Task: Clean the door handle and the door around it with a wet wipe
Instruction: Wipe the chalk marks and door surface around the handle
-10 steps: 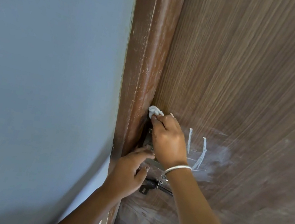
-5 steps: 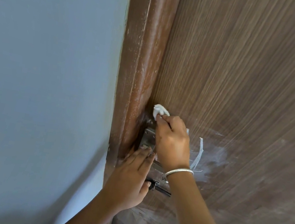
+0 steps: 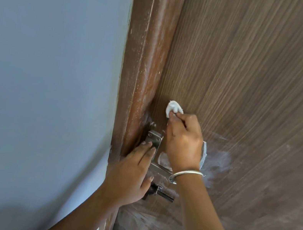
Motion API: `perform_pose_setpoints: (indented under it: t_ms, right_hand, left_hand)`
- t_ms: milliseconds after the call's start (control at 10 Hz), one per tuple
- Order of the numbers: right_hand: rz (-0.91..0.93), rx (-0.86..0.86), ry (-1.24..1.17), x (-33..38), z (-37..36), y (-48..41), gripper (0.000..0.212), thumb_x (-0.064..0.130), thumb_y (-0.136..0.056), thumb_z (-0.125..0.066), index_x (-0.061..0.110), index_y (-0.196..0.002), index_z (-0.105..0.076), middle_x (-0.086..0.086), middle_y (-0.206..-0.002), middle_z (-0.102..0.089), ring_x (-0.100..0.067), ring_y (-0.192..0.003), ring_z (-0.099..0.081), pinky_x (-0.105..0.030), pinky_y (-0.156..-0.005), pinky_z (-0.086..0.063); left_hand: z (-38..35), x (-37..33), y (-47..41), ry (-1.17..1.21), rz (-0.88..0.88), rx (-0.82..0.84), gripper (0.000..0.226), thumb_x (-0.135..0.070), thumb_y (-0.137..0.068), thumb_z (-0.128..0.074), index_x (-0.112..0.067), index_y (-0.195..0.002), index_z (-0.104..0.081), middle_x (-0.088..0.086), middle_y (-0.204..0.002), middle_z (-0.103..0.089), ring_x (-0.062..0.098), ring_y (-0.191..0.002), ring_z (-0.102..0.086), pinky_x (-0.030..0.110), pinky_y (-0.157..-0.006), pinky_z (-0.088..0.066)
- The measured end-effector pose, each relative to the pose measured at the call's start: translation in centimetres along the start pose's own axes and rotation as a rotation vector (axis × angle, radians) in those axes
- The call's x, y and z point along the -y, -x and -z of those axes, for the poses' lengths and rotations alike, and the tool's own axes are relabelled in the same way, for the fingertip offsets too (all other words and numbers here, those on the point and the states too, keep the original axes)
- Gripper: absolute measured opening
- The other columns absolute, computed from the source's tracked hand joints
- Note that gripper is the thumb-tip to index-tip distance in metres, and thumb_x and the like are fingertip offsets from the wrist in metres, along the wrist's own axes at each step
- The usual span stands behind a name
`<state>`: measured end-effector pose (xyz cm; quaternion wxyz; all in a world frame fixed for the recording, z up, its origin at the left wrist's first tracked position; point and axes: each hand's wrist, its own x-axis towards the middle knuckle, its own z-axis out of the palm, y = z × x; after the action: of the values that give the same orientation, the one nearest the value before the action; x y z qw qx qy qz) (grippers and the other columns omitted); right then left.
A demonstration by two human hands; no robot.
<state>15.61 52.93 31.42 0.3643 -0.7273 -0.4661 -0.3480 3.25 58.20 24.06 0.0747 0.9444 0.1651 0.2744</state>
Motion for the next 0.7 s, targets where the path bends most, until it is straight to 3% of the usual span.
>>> perform_pose_setpoints:
  t_ms: [100, 200, 300, 400, 500, 600, 700]
  right_hand:
    - [0.008, 0.055, -0.003, 0.9, -0.7, -1.5, 0.022, 0.023, -0.086, -0.057, 0.04, -0.072, -0.059, 0.02, -0.071, -0.05, -0.002, -0.068, -0.049, -0.02, -0.06, -0.04]
    - [0.121, 0.122, -0.036, 2.2, -0.9, -1.8, 0.023, -0.006, -0.074, -0.062, 0.011, -0.088, -0.07, -0.006, -0.081, -0.062, -0.024, -0.074, -0.056, -0.03, -0.06, -0.045]
    - [0.07, 0.159, -0.042, 1.6, -0.3, -0.7, 0.03, -0.015, -0.067, -0.064, 0.001, -0.092, -0.069, -0.018, -0.085, -0.061, -0.032, -0.075, -0.057, -0.034, -0.062, -0.047]
    - [-0.006, 0.041, -0.051, 0.1, 0.6, 0.0, 0.034, -0.013, -0.069, -0.064, 0.001, -0.1, -0.068, -0.017, -0.091, -0.062, -0.03, -0.08, -0.058, -0.033, -0.066, -0.048]
    - [-0.005, 0.006, -0.068, 0.0, 0.8, -0.7, 0.035, -0.011, -0.071, -0.059, 0.001, -0.104, -0.066, -0.017, -0.094, -0.061, -0.027, -0.085, -0.054, -0.034, -0.069, -0.048]
    - [0.087, 0.095, -0.015, 0.9, 0.4, -1.4, 0.038, -0.015, -0.064, -0.066, 0.0, -0.1, -0.068, -0.017, -0.089, -0.063, -0.028, -0.08, -0.056, -0.033, -0.065, -0.048]
    - [0.078, 0.199, 0.04, 0.9, 0.6, -0.9, 0.036, -0.013, -0.063, -0.069, 0.0, -0.097, -0.069, -0.015, -0.087, -0.063, -0.03, -0.077, -0.059, -0.034, -0.062, -0.049]
  left_hand:
    - [-1.6, 0.1, 0.8, -0.038, 0.015, 0.127, 0.085, -0.035, -0.084, -0.059, -0.01, -0.147, -0.008, 0.009, -0.157, -0.007, 0.022, -0.144, -0.011, 0.028, -0.109, -0.015]
    - [-2.0, 0.2, 1.4, -0.086, 0.005, 0.182, 0.088, -0.03, -0.085, -0.058, -0.008, -0.146, 0.002, 0.012, -0.157, 0.001, 0.026, -0.144, -0.008, 0.033, -0.113, -0.019]
    - [-1.9, 0.2, 1.5, -0.096, 0.004, 0.168, 0.089, -0.029, -0.081, -0.064, -0.006, -0.146, -0.007, 0.014, -0.156, -0.009, 0.028, -0.142, -0.017, 0.034, -0.11, -0.024]
    - [-2.1, 0.0, 1.6, -0.083, 0.006, 0.157, 0.093, -0.03, -0.081, -0.065, -0.008, -0.147, -0.004, 0.011, -0.156, -0.005, 0.026, -0.143, -0.014, 0.031, -0.109, -0.023]
    - [-2.2, -0.1, 1.6, -0.075, 0.013, 0.152, 0.093, -0.03, -0.079, -0.066, -0.007, -0.147, -0.007, 0.012, -0.156, -0.008, 0.026, -0.142, -0.016, 0.033, -0.109, -0.027]
    - [-2.3, -0.1, 1.6, -0.087, 0.011, 0.155, 0.092, -0.031, -0.081, -0.064, -0.008, -0.147, -0.005, 0.011, -0.156, -0.006, 0.025, -0.143, -0.012, 0.03, -0.109, -0.019]
    - [-1.9, -0.3, 1.3, -0.071, 0.029, 0.139, 0.087, -0.028, -0.072, -0.074, -0.004, -0.142, -0.03, 0.015, -0.149, -0.031, 0.027, -0.136, -0.032, 0.03, -0.103, -0.028]
